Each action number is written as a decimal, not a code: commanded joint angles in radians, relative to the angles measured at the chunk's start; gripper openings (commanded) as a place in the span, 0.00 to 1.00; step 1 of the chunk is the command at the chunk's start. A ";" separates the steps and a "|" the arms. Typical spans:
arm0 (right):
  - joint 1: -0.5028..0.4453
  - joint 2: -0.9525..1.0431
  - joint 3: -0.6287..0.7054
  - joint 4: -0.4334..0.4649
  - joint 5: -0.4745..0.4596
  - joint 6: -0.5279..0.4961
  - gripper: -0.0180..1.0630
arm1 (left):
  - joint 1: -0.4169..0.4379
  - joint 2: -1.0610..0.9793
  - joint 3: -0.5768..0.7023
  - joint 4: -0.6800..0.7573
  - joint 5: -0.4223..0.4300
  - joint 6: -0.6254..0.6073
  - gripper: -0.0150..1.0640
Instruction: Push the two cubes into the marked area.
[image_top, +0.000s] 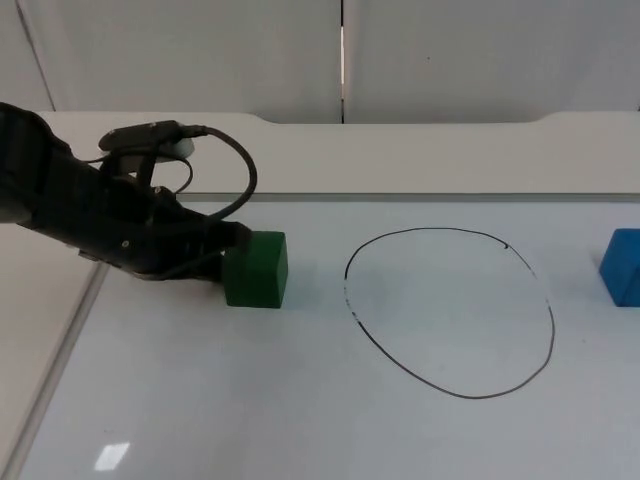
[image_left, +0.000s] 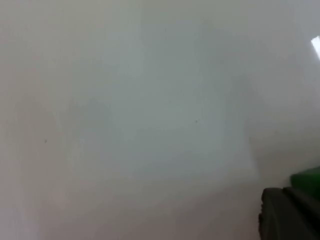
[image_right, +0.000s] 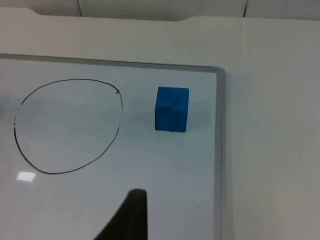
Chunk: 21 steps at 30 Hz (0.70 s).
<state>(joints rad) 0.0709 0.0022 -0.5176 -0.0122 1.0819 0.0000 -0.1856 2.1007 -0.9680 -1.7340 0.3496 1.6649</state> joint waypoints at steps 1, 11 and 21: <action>-0.006 -0.002 0.003 0.000 -0.003 0.000 0.99 | -0.003 0.005 -0.012 -0.010 0.002 -0.009 0.01; -0.006 -0.002 0.003 0.000 -0.003 0.000 0.99 | -0.007 0.005 -0.017 -0.010 0.056 -0.040 0.01; -0.006 -0.002 0.003 0.000 -0.003 0.000 0.99 | -0.070 0.005 -0.017 -0.010 0.029 -0.050 0.01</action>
<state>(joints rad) 0.0709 0.0022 -0.5176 -0.0122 1.0819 0.0000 -0.2363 2.1048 -0.9808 -1.7340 0.3897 1.6228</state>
